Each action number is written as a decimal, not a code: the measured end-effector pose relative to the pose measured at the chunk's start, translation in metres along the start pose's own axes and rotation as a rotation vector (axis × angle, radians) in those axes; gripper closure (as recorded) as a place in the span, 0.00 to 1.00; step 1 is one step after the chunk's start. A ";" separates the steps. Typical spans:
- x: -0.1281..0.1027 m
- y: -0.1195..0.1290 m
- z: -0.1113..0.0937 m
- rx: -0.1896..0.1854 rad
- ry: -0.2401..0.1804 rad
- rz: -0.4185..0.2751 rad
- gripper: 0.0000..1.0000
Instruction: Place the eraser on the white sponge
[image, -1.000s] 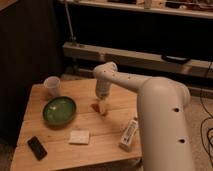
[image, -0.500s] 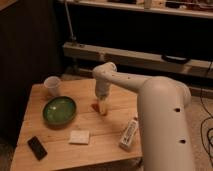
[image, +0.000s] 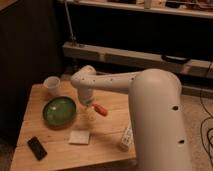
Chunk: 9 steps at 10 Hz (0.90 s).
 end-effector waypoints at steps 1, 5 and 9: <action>-0.027 0.008 -0.003 -0.002 -0.004 -0.060 0.17; -0.117 0.047 -0.020 0.007 -0.029 -0.323 0.17; -0.192 0.073 -0.010 -0.003 -0.124 -0.768 0.17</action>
